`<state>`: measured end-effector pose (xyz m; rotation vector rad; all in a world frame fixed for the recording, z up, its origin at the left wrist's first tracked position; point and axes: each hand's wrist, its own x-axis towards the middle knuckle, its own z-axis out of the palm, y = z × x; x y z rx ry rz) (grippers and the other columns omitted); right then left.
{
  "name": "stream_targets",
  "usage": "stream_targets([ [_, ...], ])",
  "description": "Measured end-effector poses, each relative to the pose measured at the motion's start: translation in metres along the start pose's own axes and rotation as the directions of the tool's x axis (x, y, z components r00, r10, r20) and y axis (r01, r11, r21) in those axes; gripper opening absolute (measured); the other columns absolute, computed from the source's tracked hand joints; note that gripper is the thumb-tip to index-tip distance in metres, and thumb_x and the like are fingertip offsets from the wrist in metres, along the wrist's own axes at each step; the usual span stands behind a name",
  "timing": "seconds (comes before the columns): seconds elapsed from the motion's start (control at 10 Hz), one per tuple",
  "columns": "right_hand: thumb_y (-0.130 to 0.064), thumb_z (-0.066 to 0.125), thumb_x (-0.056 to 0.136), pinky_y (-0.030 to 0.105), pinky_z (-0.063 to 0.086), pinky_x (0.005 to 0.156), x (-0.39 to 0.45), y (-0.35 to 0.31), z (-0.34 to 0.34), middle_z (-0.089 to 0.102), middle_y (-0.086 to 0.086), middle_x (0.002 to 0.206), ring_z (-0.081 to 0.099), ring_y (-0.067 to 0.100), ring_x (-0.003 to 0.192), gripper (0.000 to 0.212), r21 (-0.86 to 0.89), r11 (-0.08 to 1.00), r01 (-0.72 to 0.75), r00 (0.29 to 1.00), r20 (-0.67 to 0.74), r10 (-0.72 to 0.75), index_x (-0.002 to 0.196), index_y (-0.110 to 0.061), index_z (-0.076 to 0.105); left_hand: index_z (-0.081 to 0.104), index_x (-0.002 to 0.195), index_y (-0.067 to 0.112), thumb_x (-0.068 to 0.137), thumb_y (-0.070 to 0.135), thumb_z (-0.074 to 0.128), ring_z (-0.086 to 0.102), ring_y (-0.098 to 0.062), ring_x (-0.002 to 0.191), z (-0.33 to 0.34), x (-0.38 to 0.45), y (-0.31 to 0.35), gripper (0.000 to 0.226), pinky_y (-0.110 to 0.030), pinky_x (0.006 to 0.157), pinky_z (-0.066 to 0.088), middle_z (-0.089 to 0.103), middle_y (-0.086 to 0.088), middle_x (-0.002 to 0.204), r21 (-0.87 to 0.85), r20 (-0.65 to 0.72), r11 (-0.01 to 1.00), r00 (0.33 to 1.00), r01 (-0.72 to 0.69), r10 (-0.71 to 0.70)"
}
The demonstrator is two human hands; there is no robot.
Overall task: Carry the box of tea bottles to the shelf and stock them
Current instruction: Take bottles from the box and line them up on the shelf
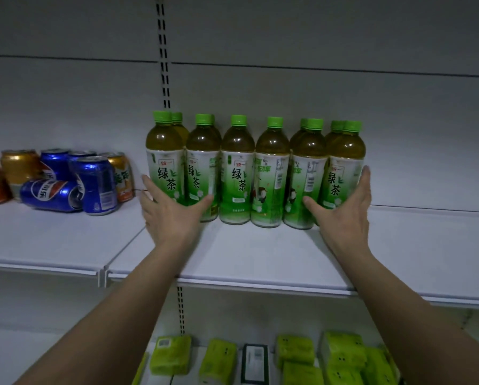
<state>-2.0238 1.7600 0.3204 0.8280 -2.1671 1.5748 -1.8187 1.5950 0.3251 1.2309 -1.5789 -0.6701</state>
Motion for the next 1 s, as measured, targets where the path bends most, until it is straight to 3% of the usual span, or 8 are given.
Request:
stream_targets([
  [0.1,-0.048,0.080,0.068,0.060,0.035,0.107,-0.001,0.000,0.004,0.011,0.008,0.161,0.033,0.036,0.141,0.126,-0.111,0.992,0.066,0.996,0.074,-0.058,0.148,-0.041,-0.017,-0.016,0.151,0.016,0.055,0.059,0.083,0.005,-0.035,0.148,0.016,0.013,-0.002,0.144,-0.049,0.120,0.010,0.003,-0.014,0.161,-0.004,0.081,0.999,0.996,0.049,-0.048],
  [0.3,-0.057,0.076,0.067,0.063,0.043,0.100,-0.002,0.003,0.012,0.007,0.019,0.158,0.035,0.045,0.137,0.133,-0.293,0.944,0.148,0.983,0.148,-0.108,0.143,-0.038,-0.032,-0.017,0.150,0.018,0.049,0.061,0.085,0.006,-0.033,0.148,0.029,0.036,-0.011,0.150,-0.049,0.120,0.011,0.005,-0.014,0.160,-0.033,0.106,0.999,0.994,0.024,-0.020],
  [0.6,-0.056,0.077,0.068,0.063,0.041,0.102,-0.005,0.000,0.010,0.001,0.016,0.161,0.031,0.043,0.141,0.132,-0.315,0.942,0.120,0.987,0.142,-0.078,0.145,-0.037,-0.029,-0.022,0.149,0.025,0.047,0.062,0.084,-0.002,-0.030,0.149,0.022,0.025,-0.005,0.152,-0.053,0.119,0.009,-0.003,-0.017,0.160,-0.024,0.084,0.995,0.991,-0.101,0.102],
  [0.9,-0.058,0.074,0.069,0.062,0.044,0.100,0.000,0.003,0.013,0.005,0.016,0.160,0.035,0.043,0.138,0.131,-0.337,0.934,0.120,0.988,0.129,-0.081,0.143,-0.039,-0.032,-0.025,0.148,0.025,0.046,0.060,0.086,0.000,-0.032,0.149,0.026,0.026,-0.006,0.155,-0.054,0.119,0.010,-0.002,-0.018,0.160,0.036,0.076,0.991,0.989,-0.128,0.125],
  [1.0,-0.058,0.074,0.070,0.062,0.041,0.102,-0.006,-0.007,0.009,-0.001,0.017,0.161,0.027,0.042,0.143,0.132,-0.307,0.948,0.087,0.988,0.151,-0.042,0.140,-0.039,-0.036,-0.026,0.147,0.026,0.047,0.062,0.085,0.001,-0.032,0.149,0.017,0.020,-0.005,0.153,-0.054,0.119,0.012,-0.002,-0.017,0.160,0.023,0.102,0.992,0.987,-0.126,0.123],
])
